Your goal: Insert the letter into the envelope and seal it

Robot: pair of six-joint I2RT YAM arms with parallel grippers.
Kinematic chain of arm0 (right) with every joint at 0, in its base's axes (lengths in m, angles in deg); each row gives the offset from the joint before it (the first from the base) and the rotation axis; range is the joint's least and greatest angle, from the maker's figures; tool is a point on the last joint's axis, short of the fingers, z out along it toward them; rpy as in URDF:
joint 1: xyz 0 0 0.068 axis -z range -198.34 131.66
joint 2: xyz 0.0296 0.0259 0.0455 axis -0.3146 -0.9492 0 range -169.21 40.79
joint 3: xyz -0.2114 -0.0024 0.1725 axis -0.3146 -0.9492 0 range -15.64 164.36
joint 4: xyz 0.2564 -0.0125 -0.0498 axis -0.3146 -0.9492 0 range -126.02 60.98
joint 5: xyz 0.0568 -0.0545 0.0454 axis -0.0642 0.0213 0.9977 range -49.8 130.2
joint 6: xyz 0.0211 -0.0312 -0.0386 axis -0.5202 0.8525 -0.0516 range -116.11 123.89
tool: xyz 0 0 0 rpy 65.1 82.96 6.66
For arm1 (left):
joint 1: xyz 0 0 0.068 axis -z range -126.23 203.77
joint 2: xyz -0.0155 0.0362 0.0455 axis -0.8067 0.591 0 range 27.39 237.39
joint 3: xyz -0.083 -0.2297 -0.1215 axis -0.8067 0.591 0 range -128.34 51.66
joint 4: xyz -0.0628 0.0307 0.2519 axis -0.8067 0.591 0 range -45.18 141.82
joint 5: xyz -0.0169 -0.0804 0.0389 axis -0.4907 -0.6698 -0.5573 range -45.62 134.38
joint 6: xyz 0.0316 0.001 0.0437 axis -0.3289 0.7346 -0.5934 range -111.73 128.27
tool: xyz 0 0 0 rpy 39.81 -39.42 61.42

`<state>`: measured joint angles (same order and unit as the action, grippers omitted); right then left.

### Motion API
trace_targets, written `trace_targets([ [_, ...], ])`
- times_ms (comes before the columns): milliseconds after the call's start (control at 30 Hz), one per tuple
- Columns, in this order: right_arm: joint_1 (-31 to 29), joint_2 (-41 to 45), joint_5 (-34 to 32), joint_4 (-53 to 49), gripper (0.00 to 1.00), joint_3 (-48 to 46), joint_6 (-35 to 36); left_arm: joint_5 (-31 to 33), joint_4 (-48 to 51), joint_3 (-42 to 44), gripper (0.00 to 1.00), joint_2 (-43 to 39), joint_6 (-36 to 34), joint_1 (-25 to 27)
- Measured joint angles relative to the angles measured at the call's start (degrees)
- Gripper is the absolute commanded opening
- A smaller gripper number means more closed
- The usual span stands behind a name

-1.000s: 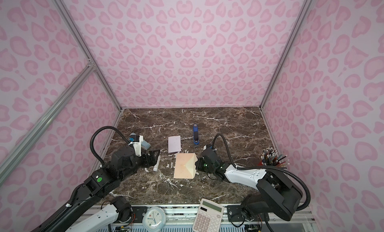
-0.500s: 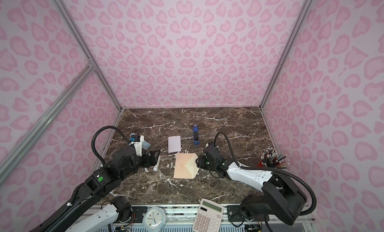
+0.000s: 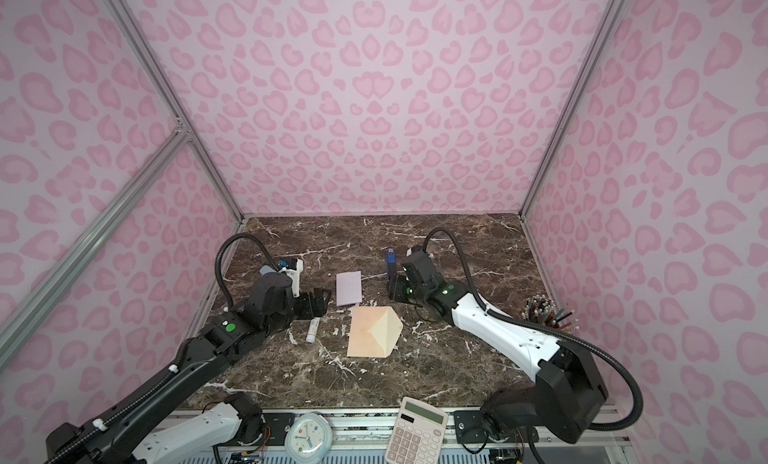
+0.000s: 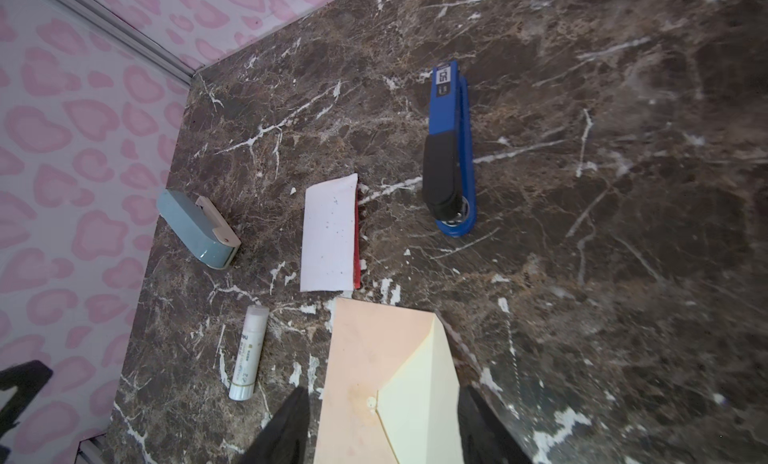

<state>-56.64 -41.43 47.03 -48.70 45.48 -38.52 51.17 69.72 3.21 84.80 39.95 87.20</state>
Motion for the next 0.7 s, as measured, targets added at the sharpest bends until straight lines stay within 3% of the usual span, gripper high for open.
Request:
trace_targets([
  [267, 0.26, -17.38, 8.33, 3.32, 0.53, 8.94, 0.11, -8.57, 1.84, -6.29, 0.86, 9.90, 2.69, -6.43],
  [700, 2.03, -36.15, 16.79, 7.39, 0.50, 20.90, 0.48, -16.24, 3.98, -6.80, 0.86, 12.48, 2.27, -9.11],
])
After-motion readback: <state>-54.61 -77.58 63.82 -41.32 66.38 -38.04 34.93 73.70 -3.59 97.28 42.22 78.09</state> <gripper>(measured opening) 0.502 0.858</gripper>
